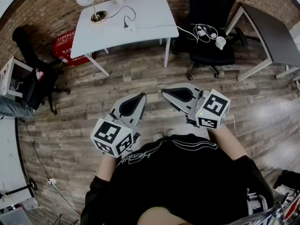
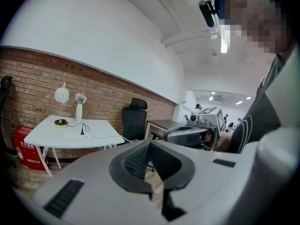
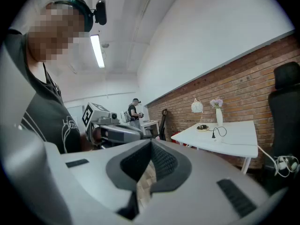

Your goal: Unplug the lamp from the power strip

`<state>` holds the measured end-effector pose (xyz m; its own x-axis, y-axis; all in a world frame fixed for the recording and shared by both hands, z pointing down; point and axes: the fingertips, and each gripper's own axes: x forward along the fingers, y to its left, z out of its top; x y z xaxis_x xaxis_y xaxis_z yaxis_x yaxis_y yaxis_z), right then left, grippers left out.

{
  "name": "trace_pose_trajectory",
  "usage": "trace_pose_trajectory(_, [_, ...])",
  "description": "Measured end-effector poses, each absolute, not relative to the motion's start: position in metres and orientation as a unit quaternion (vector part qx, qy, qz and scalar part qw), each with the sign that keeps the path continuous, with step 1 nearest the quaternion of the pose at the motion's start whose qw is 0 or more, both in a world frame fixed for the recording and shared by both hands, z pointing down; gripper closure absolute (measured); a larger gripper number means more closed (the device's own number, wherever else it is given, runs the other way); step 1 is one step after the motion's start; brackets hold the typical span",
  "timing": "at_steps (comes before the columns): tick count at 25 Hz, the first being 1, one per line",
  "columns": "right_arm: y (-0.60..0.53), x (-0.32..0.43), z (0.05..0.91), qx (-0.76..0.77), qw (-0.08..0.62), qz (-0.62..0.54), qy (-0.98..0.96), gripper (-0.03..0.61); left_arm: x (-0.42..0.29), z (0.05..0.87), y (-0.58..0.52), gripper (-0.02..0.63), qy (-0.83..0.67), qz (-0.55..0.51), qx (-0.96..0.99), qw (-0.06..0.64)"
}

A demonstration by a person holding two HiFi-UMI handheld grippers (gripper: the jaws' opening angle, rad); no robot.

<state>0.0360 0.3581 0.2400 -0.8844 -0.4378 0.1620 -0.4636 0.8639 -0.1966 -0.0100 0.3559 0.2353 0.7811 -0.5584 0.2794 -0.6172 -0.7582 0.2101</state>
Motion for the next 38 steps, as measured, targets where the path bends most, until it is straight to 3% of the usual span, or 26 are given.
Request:
trace_pose_trajectory(21, [0.328,-0.001,0.255,0.228,0.041,0.132,-0.964,0.581,-0.049,0.248,0.326,0.611,-0.315,0.098,0.931,0.158])
trace_pose_trajectory(38, [0.1,0.011,0.278,0.197,0.018,0.166,-0.966,0.581,-0.043,0.283,0.11,0.611,-0.354,0.104,0.909,0.195])
